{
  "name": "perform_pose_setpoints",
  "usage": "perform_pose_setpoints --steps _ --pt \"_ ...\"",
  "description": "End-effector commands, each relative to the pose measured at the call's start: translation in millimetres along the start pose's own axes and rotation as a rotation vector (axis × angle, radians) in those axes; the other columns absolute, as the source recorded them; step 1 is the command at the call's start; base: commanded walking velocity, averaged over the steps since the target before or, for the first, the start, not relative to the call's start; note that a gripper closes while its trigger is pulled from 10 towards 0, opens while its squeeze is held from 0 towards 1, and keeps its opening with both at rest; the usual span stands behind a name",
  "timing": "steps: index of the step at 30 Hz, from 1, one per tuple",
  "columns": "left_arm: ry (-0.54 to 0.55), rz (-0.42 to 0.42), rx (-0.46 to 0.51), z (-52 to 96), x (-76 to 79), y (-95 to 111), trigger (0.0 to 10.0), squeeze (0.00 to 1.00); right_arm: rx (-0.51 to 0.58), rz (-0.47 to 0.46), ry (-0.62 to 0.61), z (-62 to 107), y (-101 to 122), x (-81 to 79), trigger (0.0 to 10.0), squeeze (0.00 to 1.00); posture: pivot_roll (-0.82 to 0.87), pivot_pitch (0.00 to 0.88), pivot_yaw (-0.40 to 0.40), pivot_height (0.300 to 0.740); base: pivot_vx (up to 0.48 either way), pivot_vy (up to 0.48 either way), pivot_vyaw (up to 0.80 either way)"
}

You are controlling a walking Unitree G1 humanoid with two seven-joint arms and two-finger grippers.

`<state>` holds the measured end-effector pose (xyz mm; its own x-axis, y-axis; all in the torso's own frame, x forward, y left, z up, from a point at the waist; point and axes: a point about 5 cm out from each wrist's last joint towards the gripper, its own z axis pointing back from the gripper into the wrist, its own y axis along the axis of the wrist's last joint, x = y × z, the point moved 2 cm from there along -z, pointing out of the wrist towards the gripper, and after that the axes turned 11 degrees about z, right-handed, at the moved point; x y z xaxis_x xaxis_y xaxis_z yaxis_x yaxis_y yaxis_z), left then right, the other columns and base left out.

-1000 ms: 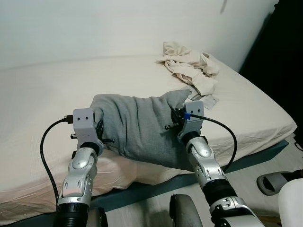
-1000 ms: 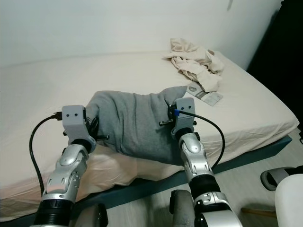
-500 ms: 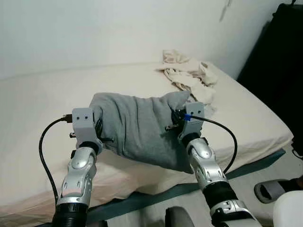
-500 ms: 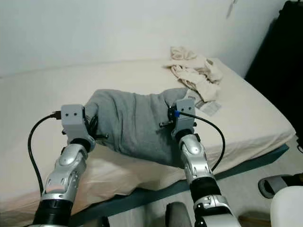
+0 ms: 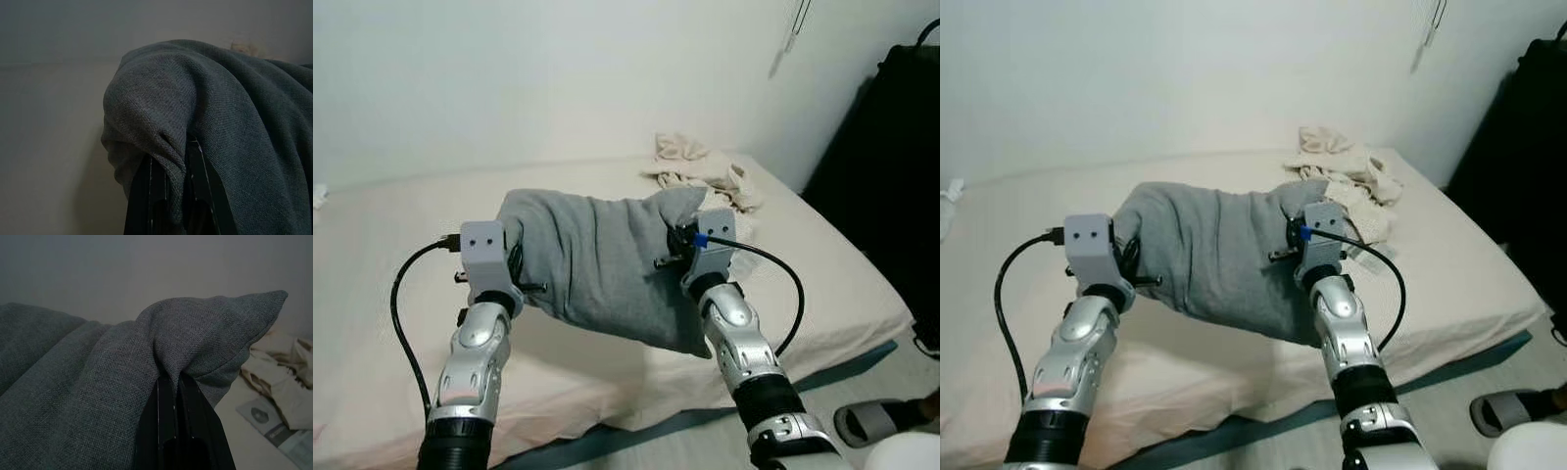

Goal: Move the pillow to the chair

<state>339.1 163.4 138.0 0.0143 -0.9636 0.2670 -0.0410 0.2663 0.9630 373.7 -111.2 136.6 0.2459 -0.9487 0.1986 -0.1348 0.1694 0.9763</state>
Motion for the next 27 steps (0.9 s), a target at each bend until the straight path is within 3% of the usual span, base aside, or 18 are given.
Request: perform_pose_setpoints --steps 1,12,17,18,20,27 --pt "-0.060 -0.011 0.019 -2.1 13.5 3.1 10.0 0.00 0.055 -0.002 0.056 -5.4 15.3 -11.4 10.0 0.00 -0.04 0.007 -0.071 0.735 0.000 0.000 0.00" --pt "-0.062 -0.016 0.019 -2.2 11.2 3.2 10.0 0.00 0.041 0.003 0.063 -3.0 11.4 -12.2 10.0 0.00 -0.04 0.014 -0.076 0.740 0.000 0.000 0.00" --pt "-0.032 -0.024 -0.083 3.8 -1.6 -28.5 10.0 0.00 -0.113 0.045 0.170 9.5 -30.0 -29.6 10.0 0.00 -0.04 0.019 -0.078 0.740 0.000 0.000 0.00" --pt "-0.032 -0.024 -0.083 3.8 -1.6 -28.5 10.0 0.00 -0.113 0.045 0.170 9.5 -30.0 -29.6 10.0 0.00 -0.04 0.019 -0.078 0.740 0.000 0.000 0.00" --pt "-0.031 -0.081 -0.164 10.4 -5.7 -53.2 10.0 0.00 -0.219 0.030 0.155 22.3 -58.4 -29.7 10.0 0.00 -0.03 0.028 -0.086 0.740 0.000 0.000 0.00" --pt "-0.056 -0.080 -0.196 14.6 -1.5 -60.3 10.0 0.00 -0.274 -0.008 0.129 29.6 -70.8 -28.4 10.0 0.00 -0.03 0.036 -0.078 0.740 0.000 0.000 -0.23"
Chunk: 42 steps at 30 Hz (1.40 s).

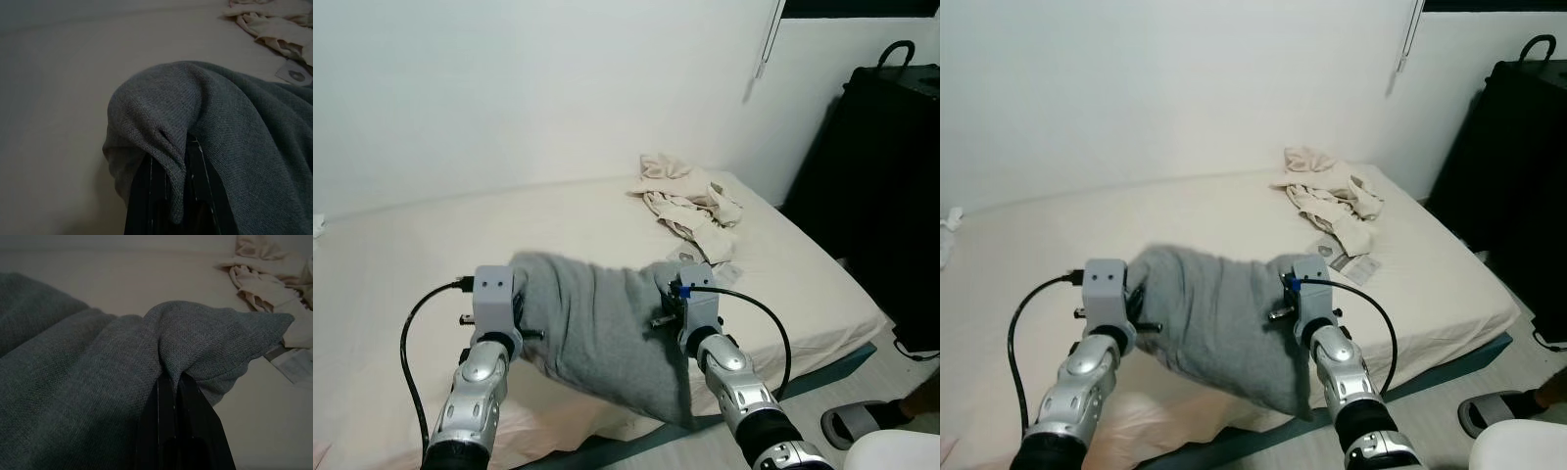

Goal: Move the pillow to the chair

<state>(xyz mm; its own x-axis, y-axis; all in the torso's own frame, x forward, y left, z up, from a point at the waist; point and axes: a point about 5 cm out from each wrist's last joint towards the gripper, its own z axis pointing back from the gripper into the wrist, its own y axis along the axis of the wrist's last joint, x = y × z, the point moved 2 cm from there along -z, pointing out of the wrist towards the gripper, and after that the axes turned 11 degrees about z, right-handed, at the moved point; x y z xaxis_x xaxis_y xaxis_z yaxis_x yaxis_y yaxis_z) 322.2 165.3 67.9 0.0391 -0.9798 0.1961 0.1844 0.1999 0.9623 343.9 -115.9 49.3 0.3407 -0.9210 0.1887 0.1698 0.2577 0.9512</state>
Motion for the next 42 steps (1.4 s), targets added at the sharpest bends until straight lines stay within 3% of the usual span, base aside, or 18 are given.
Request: perform_pose_setpoints --steps 1,42 --pt "-0.081 -0.012 0.028 -2.2 18.5 7.2 10.0 0.00 0.041 -0.008 0.026 -4.4 12.2 -7.5 10.0 0.00 -0.04 0.037 -0.077 0.740 0.000 0.000 -0.80" --pt "-0.044 0.008 0.036 -2.4 15.9 -1.0 10.0 0.00 0.058 0.000 0.021 -9.6 19.7 -6.8 10.0 0.00 -0.04 0.071 -0.082 0.740 0.000 0.000 -0.80"
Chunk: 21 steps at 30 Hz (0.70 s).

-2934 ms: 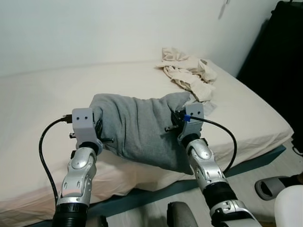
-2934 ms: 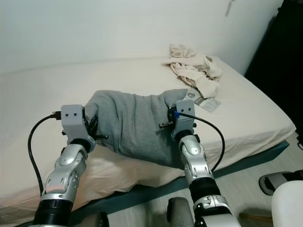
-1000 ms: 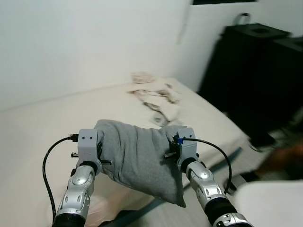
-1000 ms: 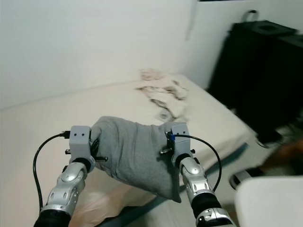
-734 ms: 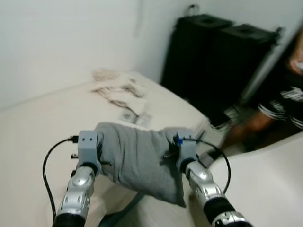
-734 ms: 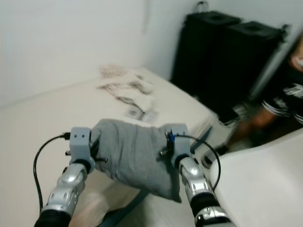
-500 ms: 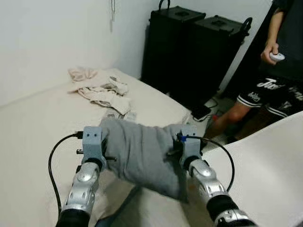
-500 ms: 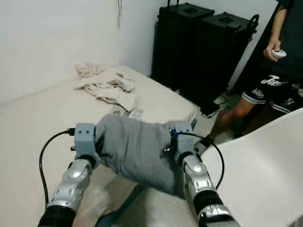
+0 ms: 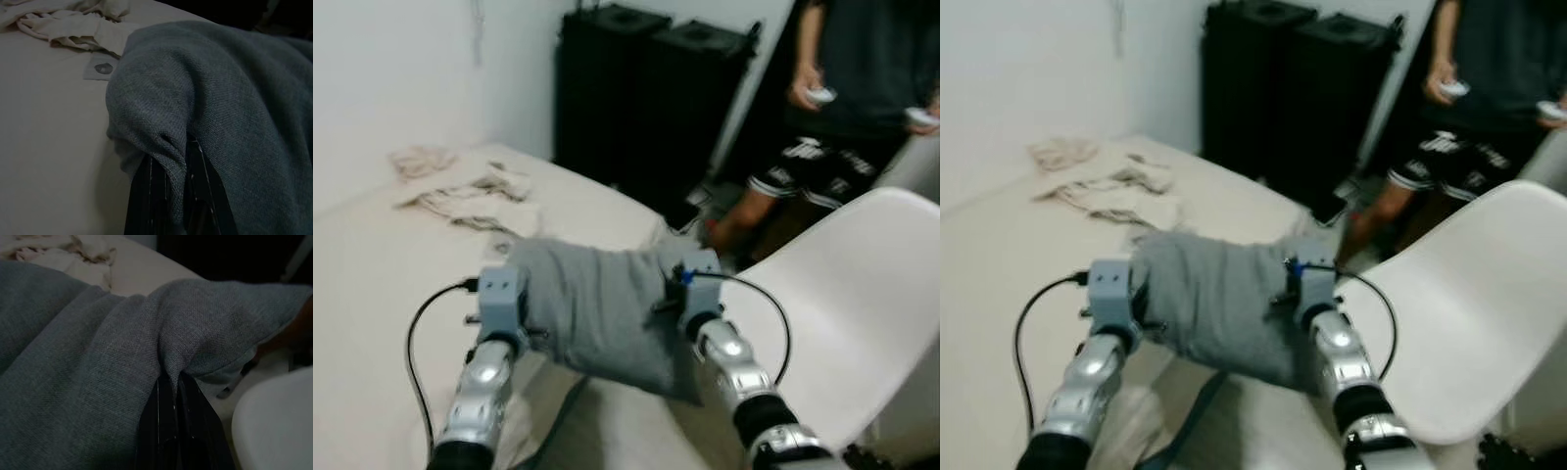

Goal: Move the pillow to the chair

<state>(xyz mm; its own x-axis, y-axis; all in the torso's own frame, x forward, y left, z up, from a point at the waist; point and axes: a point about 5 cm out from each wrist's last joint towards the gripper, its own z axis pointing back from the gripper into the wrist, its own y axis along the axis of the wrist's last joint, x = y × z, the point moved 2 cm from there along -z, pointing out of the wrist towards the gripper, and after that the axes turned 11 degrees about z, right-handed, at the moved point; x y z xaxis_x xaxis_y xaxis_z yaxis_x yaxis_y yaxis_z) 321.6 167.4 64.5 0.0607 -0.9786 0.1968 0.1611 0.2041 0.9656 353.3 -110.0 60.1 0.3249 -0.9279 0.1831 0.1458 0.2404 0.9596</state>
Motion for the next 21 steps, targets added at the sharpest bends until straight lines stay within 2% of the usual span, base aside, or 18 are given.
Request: perform_pose_setpoints --steps 1,21 --pt "-0.065 0.004 0.012 -2.0 18.6 1.8 10.0 0.00 0.028 0.008 0.037 -2.0 6.1 -7.0 10.0 0.00 -0.04 0.069 -0.081 0.740 0.000 0.000 -0.80" --pt "-0.075 -0.006 0.009 -3.3 20.2 1.6 10.0 0.00 0.025 -0.008 0.023 -1.7 5.1 -7.6 10.0 0.00 -0.05 0.067 -0.068 0.740 0.000 0.000 -0.80"
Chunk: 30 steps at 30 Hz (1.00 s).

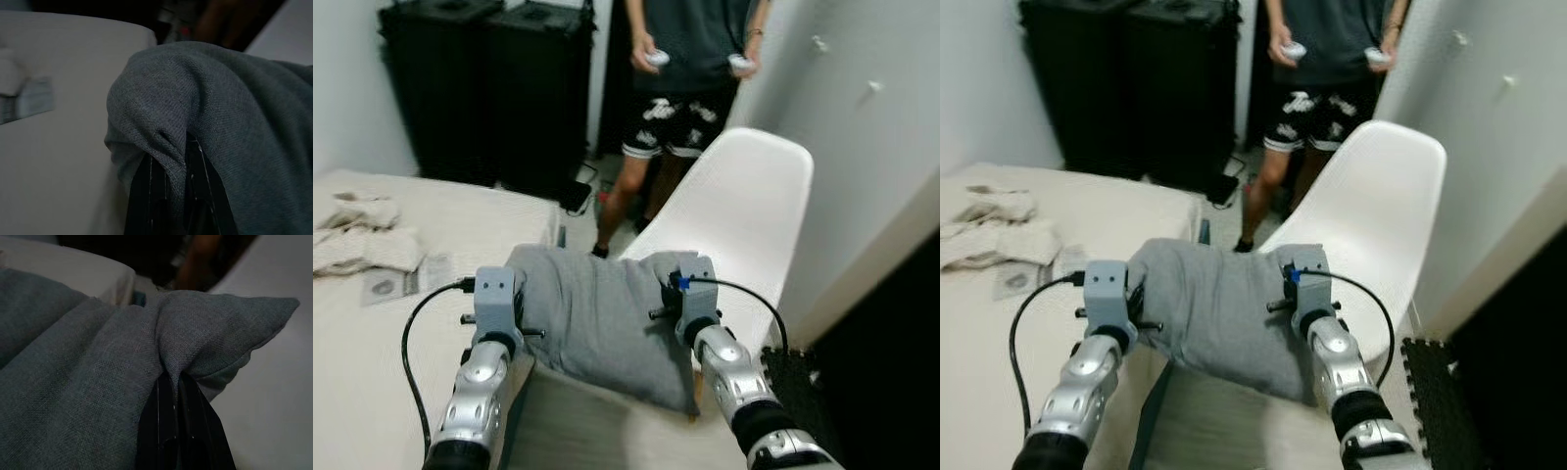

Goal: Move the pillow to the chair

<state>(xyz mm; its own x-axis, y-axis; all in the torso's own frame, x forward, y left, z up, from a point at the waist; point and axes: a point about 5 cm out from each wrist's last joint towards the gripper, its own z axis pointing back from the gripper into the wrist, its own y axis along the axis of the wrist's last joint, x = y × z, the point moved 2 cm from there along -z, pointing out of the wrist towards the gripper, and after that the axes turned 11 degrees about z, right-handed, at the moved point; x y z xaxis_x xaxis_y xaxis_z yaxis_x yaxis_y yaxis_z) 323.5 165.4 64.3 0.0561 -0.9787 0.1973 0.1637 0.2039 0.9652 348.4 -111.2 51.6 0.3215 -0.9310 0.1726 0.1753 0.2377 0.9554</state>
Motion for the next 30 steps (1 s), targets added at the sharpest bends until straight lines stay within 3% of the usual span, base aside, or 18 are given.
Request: perform_pose_setpoints --steps 1,24,30 --pt "-0.071 -0.006 0.012 -1.7 18.5 2.0 10.0 0.00 0.052 0.002 0.024 -4.4 14.2 -5.8 10.0 0.00 -0.05 0.068 -0.066 0.740 0.000 0.000 -0.80" --pt "-0.066 0.007 0.001 -0.3 17.8 -0.8 10.0 0.00 0.037 -0.005 0.029 -4.0 11.2 -4.7 10.0 0.00 -0.05 0.077 -0.078 0.740 0.000 0.000 -0.80" --pt "-0.060 0.015 -0.016 -0.2 14.6 -2.7 10.0 0.00 0.037 0.006 0.048 -4.1 10.3 -10.4 10.0 0.00 -0.03 0.074 -0.059 0.740 0.000 0.000 0.00"
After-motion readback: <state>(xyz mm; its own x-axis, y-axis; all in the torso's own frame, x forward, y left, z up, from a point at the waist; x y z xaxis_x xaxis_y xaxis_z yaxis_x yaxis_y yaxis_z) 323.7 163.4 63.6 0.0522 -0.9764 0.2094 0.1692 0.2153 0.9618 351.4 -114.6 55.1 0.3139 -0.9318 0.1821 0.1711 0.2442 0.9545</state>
